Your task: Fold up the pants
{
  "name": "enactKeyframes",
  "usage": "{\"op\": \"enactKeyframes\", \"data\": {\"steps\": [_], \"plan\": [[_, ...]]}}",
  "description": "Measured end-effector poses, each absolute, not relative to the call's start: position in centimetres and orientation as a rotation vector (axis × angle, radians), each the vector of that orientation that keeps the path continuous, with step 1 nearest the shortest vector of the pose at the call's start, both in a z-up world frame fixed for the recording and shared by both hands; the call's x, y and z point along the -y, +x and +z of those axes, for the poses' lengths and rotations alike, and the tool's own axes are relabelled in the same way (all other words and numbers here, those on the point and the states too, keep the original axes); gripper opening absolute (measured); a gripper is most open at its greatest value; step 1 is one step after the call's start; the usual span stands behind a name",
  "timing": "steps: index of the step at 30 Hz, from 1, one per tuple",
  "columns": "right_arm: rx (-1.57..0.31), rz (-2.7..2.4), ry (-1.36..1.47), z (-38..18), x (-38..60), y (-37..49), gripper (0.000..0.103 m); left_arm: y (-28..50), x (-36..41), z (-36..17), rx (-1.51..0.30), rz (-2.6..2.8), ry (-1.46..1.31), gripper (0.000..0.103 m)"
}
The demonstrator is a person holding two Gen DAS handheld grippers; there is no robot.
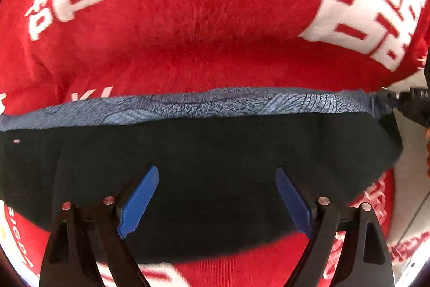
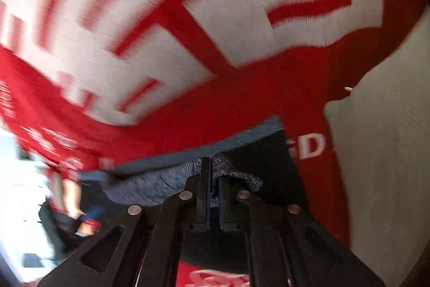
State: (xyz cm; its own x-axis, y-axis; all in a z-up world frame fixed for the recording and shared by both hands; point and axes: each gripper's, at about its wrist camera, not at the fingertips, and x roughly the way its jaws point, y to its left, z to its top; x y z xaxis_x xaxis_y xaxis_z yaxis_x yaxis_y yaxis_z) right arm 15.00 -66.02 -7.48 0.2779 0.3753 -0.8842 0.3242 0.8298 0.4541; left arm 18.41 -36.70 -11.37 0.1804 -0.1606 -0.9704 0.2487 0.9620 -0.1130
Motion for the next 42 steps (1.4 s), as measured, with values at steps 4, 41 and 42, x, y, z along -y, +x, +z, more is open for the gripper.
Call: {"op": "enactKeyframes", "data": {"steps": [4, 41, 42], "plan": [[-1.337, -0.016, 0.603, -8.0, 65.9, 15.2, 0.054, 19.6, 37.3, -13.8, -1.384, -0.245, 0.13, 0.09], [-1.351, -0.073, 0.447, -7.6, 67.2, 14.1, 0.0, 22.3, 41.9, -16.3, -1.323, -0.309, 0.185, 0.083], [-1.337, -0.069, 0.411, -7.3, 67.1, 14.4, 0.0, 23.1, 42.0, -16.3, -1.323, -0.306, 0.185, 0.083]]}}
